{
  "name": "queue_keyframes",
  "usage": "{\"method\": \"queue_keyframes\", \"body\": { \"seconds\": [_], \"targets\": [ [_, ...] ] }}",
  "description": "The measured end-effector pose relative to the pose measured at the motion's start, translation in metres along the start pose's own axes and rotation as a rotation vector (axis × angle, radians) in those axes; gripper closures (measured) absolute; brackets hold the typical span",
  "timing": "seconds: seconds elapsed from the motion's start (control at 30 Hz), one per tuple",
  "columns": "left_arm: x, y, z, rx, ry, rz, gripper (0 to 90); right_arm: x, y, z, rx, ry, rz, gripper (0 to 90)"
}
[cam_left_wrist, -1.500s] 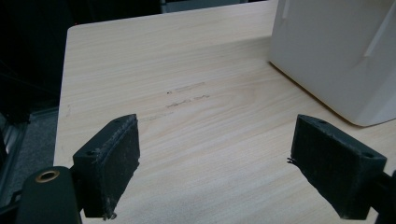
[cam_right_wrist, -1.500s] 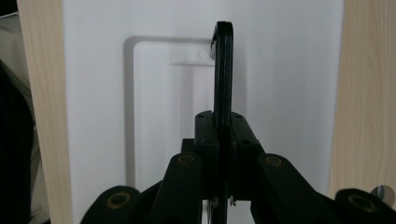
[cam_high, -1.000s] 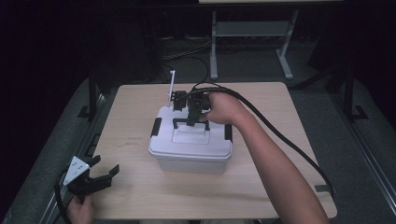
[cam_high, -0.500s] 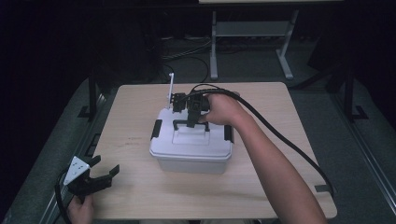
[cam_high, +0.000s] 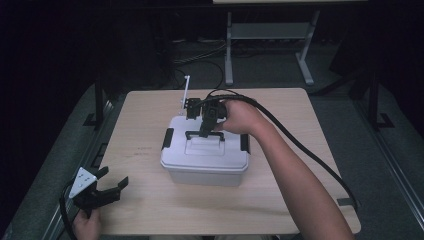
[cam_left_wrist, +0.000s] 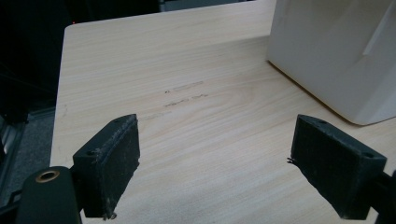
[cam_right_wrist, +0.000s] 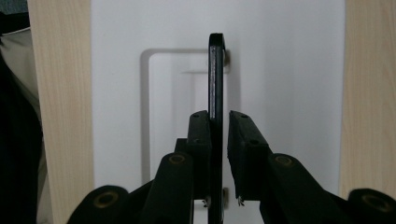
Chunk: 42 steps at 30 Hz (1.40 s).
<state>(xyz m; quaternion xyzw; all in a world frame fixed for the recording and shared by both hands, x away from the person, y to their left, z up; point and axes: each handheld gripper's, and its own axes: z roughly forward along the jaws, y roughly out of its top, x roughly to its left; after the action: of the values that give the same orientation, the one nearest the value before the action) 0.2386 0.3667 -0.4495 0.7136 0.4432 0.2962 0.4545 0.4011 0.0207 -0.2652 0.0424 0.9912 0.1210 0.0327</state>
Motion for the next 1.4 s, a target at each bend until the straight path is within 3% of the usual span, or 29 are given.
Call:
{"method": "queue_keyframes", "body": {
  "seconds": [0.77,1.4],
  "targets": [
    [-0.001,0.0,0.001,0.006,-0.002,0.007,15.1,0.005,-0.02,-0.022,-0.046,-0.01,0.021,75.3],
    [-0.002,0.0,0.001,0.006,-0.002,0.008,15.1,0.001,-0.05,-0.02,-0.048,-0.019,0.078,63.0]
  ]
}}
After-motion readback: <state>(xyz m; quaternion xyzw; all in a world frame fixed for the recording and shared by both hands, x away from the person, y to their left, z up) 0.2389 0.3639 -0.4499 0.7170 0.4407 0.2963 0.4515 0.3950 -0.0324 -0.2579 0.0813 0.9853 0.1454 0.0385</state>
